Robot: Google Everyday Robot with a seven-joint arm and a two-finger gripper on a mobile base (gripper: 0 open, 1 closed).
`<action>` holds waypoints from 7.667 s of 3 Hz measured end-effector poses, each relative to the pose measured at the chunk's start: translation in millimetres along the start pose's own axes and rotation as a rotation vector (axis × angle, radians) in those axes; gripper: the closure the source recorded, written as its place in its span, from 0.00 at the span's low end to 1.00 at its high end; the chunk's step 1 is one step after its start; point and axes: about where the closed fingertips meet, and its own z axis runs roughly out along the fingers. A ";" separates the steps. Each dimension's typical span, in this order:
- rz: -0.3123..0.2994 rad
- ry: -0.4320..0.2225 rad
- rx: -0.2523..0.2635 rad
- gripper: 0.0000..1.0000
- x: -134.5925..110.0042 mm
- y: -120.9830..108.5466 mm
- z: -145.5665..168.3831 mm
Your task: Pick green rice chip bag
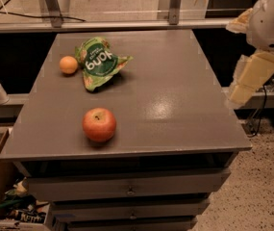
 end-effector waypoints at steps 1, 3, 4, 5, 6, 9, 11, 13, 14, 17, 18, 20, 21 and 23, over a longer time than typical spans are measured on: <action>-0.035 -0.117 0.019 0.00 -35.0 -20.7 23.6; -0.081 -0.324 -0.009 0.00 -105.1 -22.4 72.4; -0.081 -0.324 -0.009 0.00 -105.1 -22.4 72.4; -0.073 -0.337 -0.007 0.00 -104.3 -22.0 72.8; -0.057 -0.378 -0.012 0.00 -108.5 -22.0 91.4; -0.019 -0.450 -0.018 0.00 -160.8 -64.3 162.9; 0.067 -0.511 -0.032 0.00 -201.9 -95.8 206.7; 0.164 -0.572 -0.064 0.00 -236.5 -104.3 249.3; 0.191 -0.597 -0.070 0.00 -250.5 -107.1 265.4; 0.210 -0.620 -0.086 0.38 -269.2 -105.7 286.2; 0.213 -0.623 -0.083 0.61 -265.1 -106.1 282.1; 0.196 -0.665 -0.063 1.00 -261.0 -112.1 248.4; 0.186 -0.670 -0.040 1.00 -254.1 -118.4 232.4; 0.177 -0.677 0.010 1.00 -238.7 -133.4 204.0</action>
Offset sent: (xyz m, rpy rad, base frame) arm 0.0743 0.1146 -0.0272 0.2883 -0.1112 0.2072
